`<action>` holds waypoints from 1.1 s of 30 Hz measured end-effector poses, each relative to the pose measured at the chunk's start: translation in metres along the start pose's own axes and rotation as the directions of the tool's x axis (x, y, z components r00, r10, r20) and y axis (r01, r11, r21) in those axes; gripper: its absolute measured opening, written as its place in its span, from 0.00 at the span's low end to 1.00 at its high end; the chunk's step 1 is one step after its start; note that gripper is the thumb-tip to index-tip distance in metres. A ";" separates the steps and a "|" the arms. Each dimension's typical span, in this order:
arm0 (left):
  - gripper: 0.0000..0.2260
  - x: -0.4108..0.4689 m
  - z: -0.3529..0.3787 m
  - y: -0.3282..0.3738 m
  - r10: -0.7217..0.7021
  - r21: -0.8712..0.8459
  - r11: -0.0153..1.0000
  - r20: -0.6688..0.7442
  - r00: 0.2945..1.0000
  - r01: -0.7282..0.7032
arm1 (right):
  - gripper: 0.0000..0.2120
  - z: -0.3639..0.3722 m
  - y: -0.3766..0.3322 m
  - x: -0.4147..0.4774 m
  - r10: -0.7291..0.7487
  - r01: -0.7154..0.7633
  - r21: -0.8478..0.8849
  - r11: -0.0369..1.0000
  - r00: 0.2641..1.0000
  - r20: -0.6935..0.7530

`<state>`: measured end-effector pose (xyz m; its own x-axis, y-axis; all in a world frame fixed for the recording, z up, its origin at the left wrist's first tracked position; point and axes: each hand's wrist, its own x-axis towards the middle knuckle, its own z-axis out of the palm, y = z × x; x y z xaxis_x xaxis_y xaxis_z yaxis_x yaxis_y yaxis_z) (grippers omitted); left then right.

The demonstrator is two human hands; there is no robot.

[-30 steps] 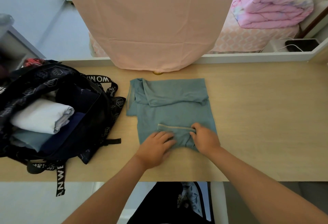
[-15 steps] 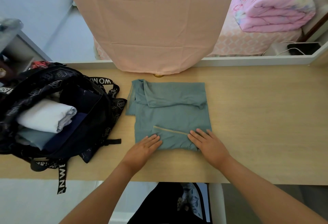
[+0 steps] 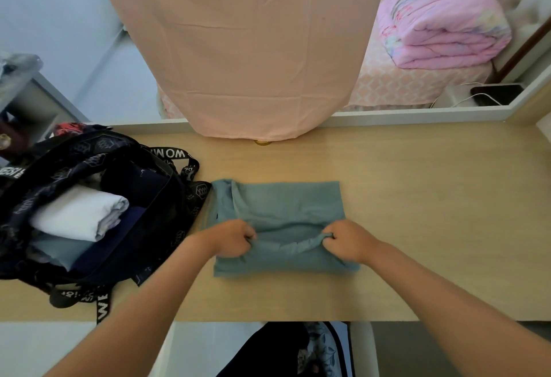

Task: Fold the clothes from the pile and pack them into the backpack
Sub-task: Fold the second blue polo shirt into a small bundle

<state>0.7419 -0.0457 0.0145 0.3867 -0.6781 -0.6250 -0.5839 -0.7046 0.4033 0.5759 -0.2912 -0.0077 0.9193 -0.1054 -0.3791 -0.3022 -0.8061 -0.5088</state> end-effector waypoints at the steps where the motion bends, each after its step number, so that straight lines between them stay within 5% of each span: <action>1: 0.10 0.003 -0.013 -0.001 -0.029 -0.029 0.999 -0.025 0.999 0.028 | 0.14 -0.010 0.001 0.007 0.022 -0.021 0.028 0.999 0.999 -0.041; 7: 0.10 0.044 -0.061 -0.011 -0.116 -0.070 0.992 -0.240 0.964 0.102 | 0.05 -0.044 0.009 0.059 0.251 -0.211 0.189 0.959 0.943 -0.218; 9: 0.12 0.063 -0.063 -0.014 -0.155 -0.051 0.988 -0.303 0.940 0.146 | 0.12 -0.043 0.016 0.079 0.290 -0.251 0.173 0.952 0.920 -0.262; 15: 0.16 0.103 -0.043 -0.032 -0.144 0.262 0.914 -0.504 0.852 0.310 | 0.18 -0.030 0.025 0.117 0.290 -0.350 -0.253 0.902 0.925 -0.246; 18: 0.16 0.107 -0.021 -0.035 0.055 0.250 0.951 -0.718 0.694 0.184 | 0.22 -0.019 0.022 0.121 0.172 -0.318 -0.441 0.840 0.925 -0.339; 20: 0.14 0.107 -0.003 -0.022 0.300 0.352 0.935 -0.726 0.619 -0.041 | 0.25 -0.010 0.020 0.123 -0.102 -0.111 -0.446 0.888 0.898 -0.429; 22: 0.15 0.108 0.012 -0.013 0.412 0.429 0.890 -0.608 0.678 -0.156 | 0.24 -0.002 0.017 0.126 -0.343 0.144 -0.471 0.870 0.863 -0.371; 24: 0.19 0.109 0.022 -0.015 0.343 0.422 0.901 -0.546 0.765 -0.103 | 0.19 0.003 0.012 0.127 -0.398 0.217 -0.514 0.830 0.876 -0.273; 27: 0.19 0.109 0.017 -0.023 0.236 0.384 0.923 -0.583 0.777 0.008 | 0.13 0.001 0.007 0.128 -0.337 0.149 -0.548 0.823 0.905 -0.260; 30: 0.15 0.112 -0.001 -0.028 0.263 0.427 0.904 -0.568 0.780 0.007 | 0.20 -0.011 -0.004 0.130 -0.130 0.058 -0.318 0.946 0.969 -0.212; 33: 0.17 0.119 -0.026 -0.027 0.214 0.410 0.912 -0.433 0.875 -0.020 | 0.21 -0.014 -0.007 0.140 0.051 -0.091 -0.222 0.971 0.982 -0.180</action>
<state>0.8221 -0.1129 -0.0535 0.5228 -0.8351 -0.1712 -0.8329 -0.5432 0.1062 0.7099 -0.3090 -0.0463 0.9331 -0.2491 -0.2595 -0.3210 -0.9023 -0.2879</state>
